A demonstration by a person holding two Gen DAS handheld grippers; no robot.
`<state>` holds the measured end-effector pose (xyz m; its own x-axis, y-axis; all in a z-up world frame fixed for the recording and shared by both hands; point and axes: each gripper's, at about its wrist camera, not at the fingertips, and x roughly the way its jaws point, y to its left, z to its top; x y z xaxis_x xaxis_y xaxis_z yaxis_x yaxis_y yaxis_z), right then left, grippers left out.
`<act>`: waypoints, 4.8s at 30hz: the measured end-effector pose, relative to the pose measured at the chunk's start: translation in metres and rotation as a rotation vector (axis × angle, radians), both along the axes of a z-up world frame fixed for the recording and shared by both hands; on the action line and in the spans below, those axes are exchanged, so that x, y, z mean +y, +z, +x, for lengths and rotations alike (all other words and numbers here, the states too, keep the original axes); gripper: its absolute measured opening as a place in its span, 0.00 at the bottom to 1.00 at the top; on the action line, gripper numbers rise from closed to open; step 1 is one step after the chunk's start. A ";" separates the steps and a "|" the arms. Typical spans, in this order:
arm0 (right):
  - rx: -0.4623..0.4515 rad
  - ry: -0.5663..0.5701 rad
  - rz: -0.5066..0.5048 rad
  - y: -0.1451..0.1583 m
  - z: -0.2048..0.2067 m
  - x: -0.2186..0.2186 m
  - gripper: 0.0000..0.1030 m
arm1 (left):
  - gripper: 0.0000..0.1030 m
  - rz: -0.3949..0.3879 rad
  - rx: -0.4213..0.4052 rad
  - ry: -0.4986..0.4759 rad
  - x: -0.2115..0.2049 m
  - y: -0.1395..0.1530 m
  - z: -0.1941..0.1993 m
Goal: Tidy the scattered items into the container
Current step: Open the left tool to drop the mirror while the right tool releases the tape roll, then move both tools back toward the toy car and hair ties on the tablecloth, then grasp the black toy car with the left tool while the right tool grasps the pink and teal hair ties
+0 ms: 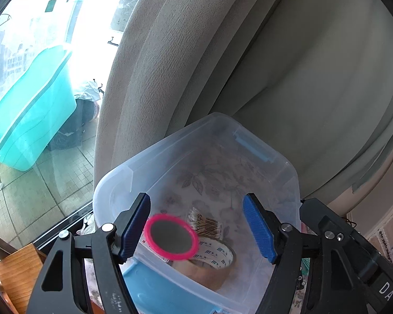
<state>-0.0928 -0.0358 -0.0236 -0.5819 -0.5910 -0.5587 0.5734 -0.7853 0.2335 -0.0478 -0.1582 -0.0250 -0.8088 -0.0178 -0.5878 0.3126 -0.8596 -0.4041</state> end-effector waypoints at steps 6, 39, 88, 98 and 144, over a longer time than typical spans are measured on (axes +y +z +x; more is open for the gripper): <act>0.018 -0.002 -0.009 0.009 0.008 0.008 0.38 | 0.73 -0.025 -0.009 -0.008 -0.005 -0.009 -0.003; 0.146 -0.227 -0.229 0.076 0.073 0.176 0.47 | 0.73 -0.326 0.077 -0.201 0.139 0.050 0.022; -0.336 -0.607 -0.274 -0.130 -0.036 0.355 0.51 | 0.56 -0.376 -0.328 -0.606 0.323 -0.169 -0.089; -0.392 -0.555 -0.221 -0.153 -0.062 0.330 0.51 | 0.28 -0.372 -0.315 -0.566 0.299 -0.164 -0.103; -0.286 -0.486 -0.338 -0.102 -0.084 0.295 0.10 | 0.27 -0.233 -0.297 -0.476 0.232 -0.137 -0.125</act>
<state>-0.1772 0.2594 -0.1260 -0.6828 -0.4680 -0.5611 0.0501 -0.7961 0.6031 -0.1730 0.0740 -0.1623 -0.5618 0.1509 -0.8134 -0.0576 -0.9880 -0.1435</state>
